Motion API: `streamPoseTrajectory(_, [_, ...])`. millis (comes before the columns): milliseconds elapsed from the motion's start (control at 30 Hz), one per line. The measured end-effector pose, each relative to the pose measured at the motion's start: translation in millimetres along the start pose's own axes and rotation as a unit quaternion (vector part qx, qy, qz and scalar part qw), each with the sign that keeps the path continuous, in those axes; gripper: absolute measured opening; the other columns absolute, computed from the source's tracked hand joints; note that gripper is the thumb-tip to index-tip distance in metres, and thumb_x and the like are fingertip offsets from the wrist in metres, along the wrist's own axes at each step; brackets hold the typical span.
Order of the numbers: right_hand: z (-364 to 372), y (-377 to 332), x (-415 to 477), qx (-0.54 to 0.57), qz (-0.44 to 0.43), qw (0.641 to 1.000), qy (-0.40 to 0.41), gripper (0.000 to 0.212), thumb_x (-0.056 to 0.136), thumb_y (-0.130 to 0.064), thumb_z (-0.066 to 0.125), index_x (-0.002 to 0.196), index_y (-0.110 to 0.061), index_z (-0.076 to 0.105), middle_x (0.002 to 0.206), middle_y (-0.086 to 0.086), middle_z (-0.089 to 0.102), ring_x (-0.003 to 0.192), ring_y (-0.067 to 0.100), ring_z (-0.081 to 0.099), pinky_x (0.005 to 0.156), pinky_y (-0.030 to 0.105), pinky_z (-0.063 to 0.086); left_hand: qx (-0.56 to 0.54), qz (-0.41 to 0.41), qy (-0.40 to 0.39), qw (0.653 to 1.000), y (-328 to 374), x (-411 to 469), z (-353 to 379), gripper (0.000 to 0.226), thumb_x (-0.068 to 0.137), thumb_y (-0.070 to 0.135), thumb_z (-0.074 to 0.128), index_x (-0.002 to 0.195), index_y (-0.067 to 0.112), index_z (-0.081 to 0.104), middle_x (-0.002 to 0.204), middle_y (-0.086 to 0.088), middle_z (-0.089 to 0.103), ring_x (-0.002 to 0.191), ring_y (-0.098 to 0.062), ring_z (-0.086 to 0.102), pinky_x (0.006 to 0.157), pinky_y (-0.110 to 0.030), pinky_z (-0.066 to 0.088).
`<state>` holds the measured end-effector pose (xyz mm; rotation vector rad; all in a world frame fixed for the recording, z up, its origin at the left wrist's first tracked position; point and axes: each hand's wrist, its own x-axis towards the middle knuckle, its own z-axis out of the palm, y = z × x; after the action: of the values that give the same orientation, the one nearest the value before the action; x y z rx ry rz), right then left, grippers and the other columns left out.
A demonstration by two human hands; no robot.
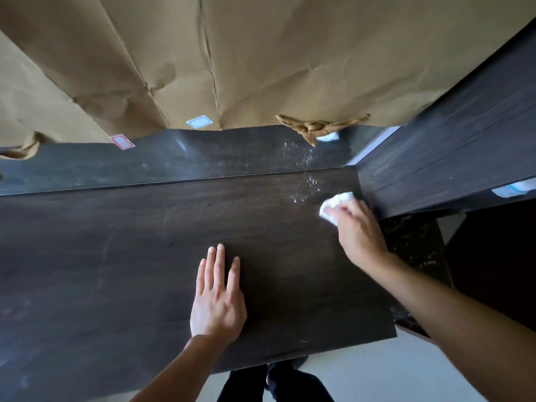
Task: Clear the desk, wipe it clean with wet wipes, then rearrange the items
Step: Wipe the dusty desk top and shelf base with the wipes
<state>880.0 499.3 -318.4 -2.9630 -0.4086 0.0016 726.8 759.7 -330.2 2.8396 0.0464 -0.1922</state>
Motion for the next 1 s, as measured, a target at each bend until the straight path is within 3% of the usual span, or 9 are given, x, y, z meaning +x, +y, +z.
streamPoseTrajectory(200, [13,-26,66,0.082,0.209,0.973,0.058,0.030,0.084,-0.001,0.052,0.111,-0.010,0.062,0.103,0.018,0.051,0.095,0.035,0.050,0.080,0.036,0.040,0.003,0.005,0.006,1.000,0,0,0,0.053,0.084,0.019,0.034,0.131,0.001,0.050,0.147,-0.029,0.031,0.141,-0.040,0.017,0.115,-0.049,0.016])
streamPoseTrajectory(333, [18,-40,41,0.089,0.026,0.995,0.047,0.033,0.081,0.002,0.053,0.111,-0.008,0.063,0.097,0.018,0.055,0.088,0.034,0.053,0.075,0.037,0.045,0.000,0.007,0.009,1.000,-1,0,1,0.052,0.084,0.018,0.034,0.132,0.002,0.049,0.147,-0.028,0.031,0.142,-0.040,0.017,0.114,-0.050,0.017])
streamPoseTrajectory(367, [15,-32,45,0.081,0.040,0.995,0.040,0.032,0.083,0.000,0.052,0.112,-0.009,0.062,0.099,0.018,0.054,0.088,0.035,0.053,0.076,0.037,0.045,-0.001,0.007,0.009,1.000,-1,-1,1,0.053,0.084,0.017,0.035,0.132,0.002,0.049,0.147,-0.028,0.031,0.142,-0.040,0.017,0.114,-0.050,0.018])
streamPoseTrajectory(467, [19,-35,69,0.075,0.258,0.961,0.071,0.025,0.088,-0.006,0.050,0.110,-0.007,0.061,0.100,0.020,0.053,0.091,0.037,0.052,0.082,0.040,0.044,-0.006,0.007,0.012,1.000,-1,0,1,0.053,0.083,0.016,0.036,0.131,0.002,0.050,0.147,-0.028,0.031,0.141,-0.040,0.019,0.114,-0.050,0.018])
streamPoseTrajectory(500, [22,-51,74,0.063,0.269,0.958,0.076,0.021,0.087,-0.006,0.050,0.106,-0.005,0.061,0.098,0.019,0.054,0.090,0.037,0.053,0.081,0.041,0.045,-0.006,0.008,0.013,1.000,-2,0,2,0.052,0.083,0.016,0.036,0.131,0.002,0.049,0.147,-0.028,0.032,0.141,-0.040,0.019,0.114,-0.050,0.018])
streamPoseTrajectory(633, [29,-118,58,0.071,-0.037,0.997,0.024,0.036,0.075,0.003,0.059,0.107,-0.014,0.061,0.091,0.013,0.053,0.081,0.033,0.052,0.068,0.040,0.045,-0.006,0.011,0.020,1.000,-2,-1,3,0.051,0.084,0.013,0.036,0.132,0.002,0.048,0.147,-0.028,0.031,0.142,-0.040,0.018,0.114,-0.050,0.018])
streamPoseTrajectory(700, [22,-105,51,0.076,-0.112,0.991,0.011,0.040,0.075,0.000,0.063,0.109,-0.020,0.062,0.094,0.009,0.056,0.083,0.031,0.054,0.068,0.040,0.045,-0.008,0.011,0.020,1.000,-3,-1,3,0.051,0.083,0.012,0.036,0.132,0.002,0.048,0.147,-0.028,0.030,0.142,-0.040,0.018,0.114,-0.050,0.018])
streamPoseTrajectory(900, [5,-28,54,-0.036,0.168,0.982,0.074,0.021,0.079,-0.002,0.059,0.099,-0.006,0.059,0.088,0.022,0.058,0.079,0.042,0.058,0.071,0.048,0.046,-0.007,0.015,0.014,1.000,-5,0,5,0.054,0.081,0.014,0.038,0.132,0.002,0.047,0.147,-0.029,0.031,0.141,-0.041,0.018,0.113,-0.050,0.019])
streamPoseTrajectory(1000, [15,-89,37,0.010,0.058,0.996,0.063,0.015,0.081,-0.007,0.063,0.095,-0.005,0.056,0.082,0.018,0.060,0.069,0.037,0.059,0.066,0.042,0.047,-0.011,0.016,0.011,1.000,-4,0,3,0.053,0.082,0.015,0.036,0.132,0.001,0.047,0.147,-0.028,0.031,0.141,-0.040,0.017,0.113,-0.050,0.017])
